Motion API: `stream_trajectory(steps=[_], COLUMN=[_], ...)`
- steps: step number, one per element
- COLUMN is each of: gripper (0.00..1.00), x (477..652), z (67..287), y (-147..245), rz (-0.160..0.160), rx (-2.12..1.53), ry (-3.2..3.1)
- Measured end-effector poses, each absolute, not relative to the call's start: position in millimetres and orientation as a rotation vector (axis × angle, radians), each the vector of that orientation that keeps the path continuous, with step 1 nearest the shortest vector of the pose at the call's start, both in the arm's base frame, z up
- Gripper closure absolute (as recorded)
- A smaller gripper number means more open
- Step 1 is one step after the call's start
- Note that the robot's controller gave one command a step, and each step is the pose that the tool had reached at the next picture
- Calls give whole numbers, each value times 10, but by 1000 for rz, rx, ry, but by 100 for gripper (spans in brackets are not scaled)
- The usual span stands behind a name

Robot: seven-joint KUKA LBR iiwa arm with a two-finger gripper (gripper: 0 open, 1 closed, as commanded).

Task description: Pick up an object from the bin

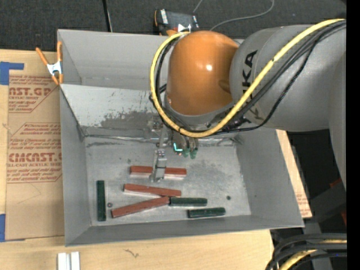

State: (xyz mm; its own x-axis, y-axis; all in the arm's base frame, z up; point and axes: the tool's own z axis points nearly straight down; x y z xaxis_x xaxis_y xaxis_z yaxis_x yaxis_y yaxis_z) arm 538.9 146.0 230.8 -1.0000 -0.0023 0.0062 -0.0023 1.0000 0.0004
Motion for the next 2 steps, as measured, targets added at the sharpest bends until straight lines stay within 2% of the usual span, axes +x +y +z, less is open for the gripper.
stream_trajectory(steps=[1,2], gripper=[0,100], x=[5591,5608], z=[795,834], y=[1376,1385], rz=[1,-4], rx=[411,410], ry=[-3110,-3116])
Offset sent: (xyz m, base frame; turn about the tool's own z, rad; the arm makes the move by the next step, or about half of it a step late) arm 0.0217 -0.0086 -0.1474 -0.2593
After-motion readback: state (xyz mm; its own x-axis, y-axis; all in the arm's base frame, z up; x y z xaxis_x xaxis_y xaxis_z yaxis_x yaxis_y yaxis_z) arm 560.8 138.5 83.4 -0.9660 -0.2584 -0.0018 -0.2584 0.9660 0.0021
